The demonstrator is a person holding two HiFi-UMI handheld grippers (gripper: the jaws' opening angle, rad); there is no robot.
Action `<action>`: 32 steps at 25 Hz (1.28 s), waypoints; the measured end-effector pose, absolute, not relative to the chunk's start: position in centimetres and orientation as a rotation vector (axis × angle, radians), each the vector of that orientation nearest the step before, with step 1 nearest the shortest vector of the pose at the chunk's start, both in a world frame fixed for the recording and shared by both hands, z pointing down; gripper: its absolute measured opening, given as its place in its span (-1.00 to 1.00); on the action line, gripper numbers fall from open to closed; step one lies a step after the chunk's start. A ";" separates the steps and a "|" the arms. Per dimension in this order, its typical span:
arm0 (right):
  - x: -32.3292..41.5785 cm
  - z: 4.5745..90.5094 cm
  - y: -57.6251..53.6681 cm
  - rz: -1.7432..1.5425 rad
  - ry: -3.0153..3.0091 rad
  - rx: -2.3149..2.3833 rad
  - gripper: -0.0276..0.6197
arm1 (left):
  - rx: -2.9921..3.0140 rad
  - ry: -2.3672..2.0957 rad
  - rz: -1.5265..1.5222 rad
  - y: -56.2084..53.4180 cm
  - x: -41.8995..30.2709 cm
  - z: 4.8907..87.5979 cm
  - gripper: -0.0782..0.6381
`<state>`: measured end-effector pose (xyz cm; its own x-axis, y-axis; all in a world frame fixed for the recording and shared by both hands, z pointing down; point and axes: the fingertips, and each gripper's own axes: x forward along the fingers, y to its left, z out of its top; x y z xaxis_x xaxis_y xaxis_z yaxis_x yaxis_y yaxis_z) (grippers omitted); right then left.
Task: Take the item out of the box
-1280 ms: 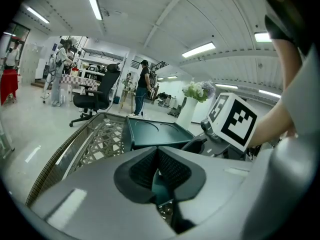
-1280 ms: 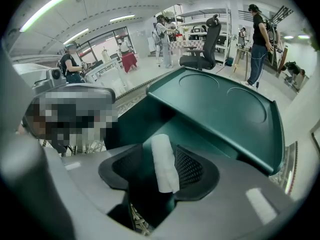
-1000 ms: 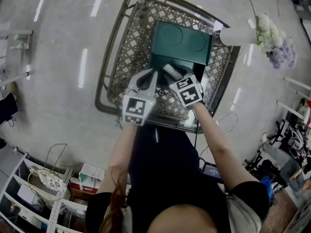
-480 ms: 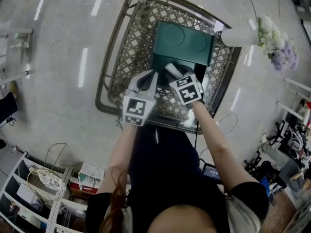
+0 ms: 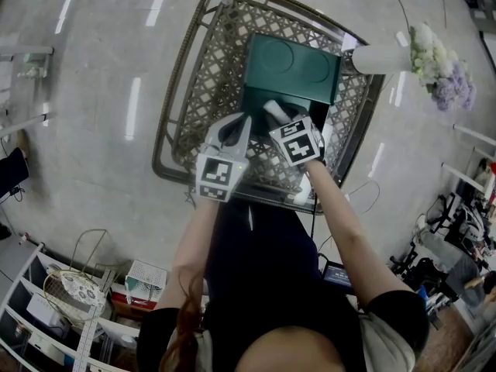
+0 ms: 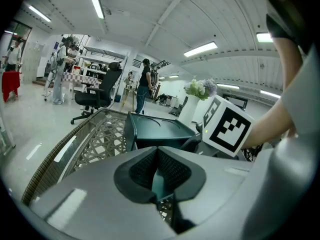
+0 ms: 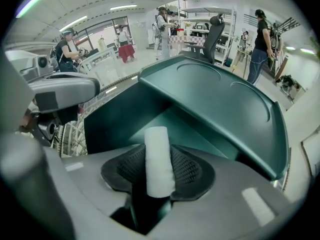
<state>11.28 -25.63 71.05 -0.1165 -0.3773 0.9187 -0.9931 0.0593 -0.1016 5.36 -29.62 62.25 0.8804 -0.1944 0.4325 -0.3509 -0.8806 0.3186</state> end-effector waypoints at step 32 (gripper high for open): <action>11.4 67.7 -25.3 0.926 -1.653 1.438 -0.49 | 2.657 -0.459 0.535 -28.0 4.4 61.0 -0.75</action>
<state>11.38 -25.34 67.73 -0.0932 -0.4551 0.8856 -0.9929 0.1089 -0.0485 4.41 -27.97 61.00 0.8734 -0.2359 0.4260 -0.3849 -0.8703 0.3073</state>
